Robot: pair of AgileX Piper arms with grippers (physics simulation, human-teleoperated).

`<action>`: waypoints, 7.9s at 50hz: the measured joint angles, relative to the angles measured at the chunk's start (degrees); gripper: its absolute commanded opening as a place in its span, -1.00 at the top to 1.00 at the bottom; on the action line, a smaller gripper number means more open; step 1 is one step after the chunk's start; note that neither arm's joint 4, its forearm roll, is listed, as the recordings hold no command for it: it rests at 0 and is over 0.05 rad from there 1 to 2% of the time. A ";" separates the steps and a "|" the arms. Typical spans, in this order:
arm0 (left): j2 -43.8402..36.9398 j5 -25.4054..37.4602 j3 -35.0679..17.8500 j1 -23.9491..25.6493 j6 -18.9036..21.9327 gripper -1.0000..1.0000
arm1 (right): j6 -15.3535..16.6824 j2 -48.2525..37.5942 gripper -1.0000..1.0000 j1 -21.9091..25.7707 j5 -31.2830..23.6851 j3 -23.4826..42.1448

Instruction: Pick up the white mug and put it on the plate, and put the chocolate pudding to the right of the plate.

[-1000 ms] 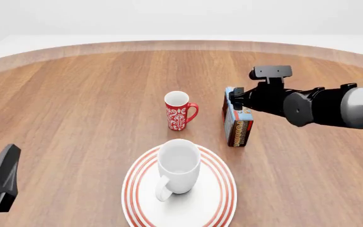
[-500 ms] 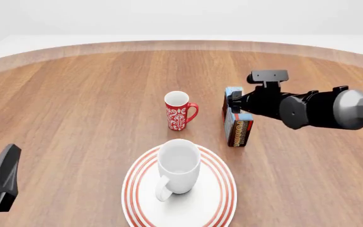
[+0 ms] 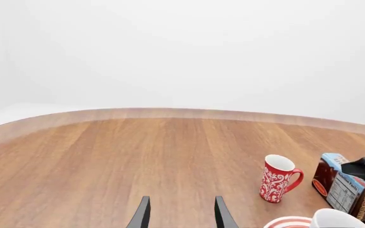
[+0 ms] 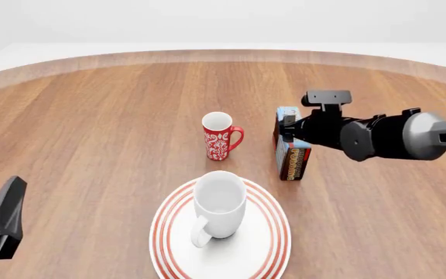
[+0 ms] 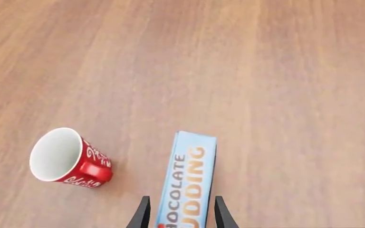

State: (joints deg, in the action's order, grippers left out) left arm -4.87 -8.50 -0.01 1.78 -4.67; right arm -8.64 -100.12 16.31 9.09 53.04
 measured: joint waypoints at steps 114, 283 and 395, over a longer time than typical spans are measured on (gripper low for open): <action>-3.85 -3.57 -0.04 0.32 0.39 -1.00 | 1.89 -0.82 1.00 -0.53 0.57 -0.82; -1.48 -1.20 -0.01 0.87 2.03 -1.00 | 4.84 54.68 1.00 -8.97 -22.99 -29.98; -1.08 -0.76 0.00 0.86 2.06 -1.00 | 6.26 50.37 -1.00 -12.29 -16.77 -38.32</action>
State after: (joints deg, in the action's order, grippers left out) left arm -5.95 -9.26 -0.01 2.65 -2.61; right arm -2.38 -49.75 4.02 -7.68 14.72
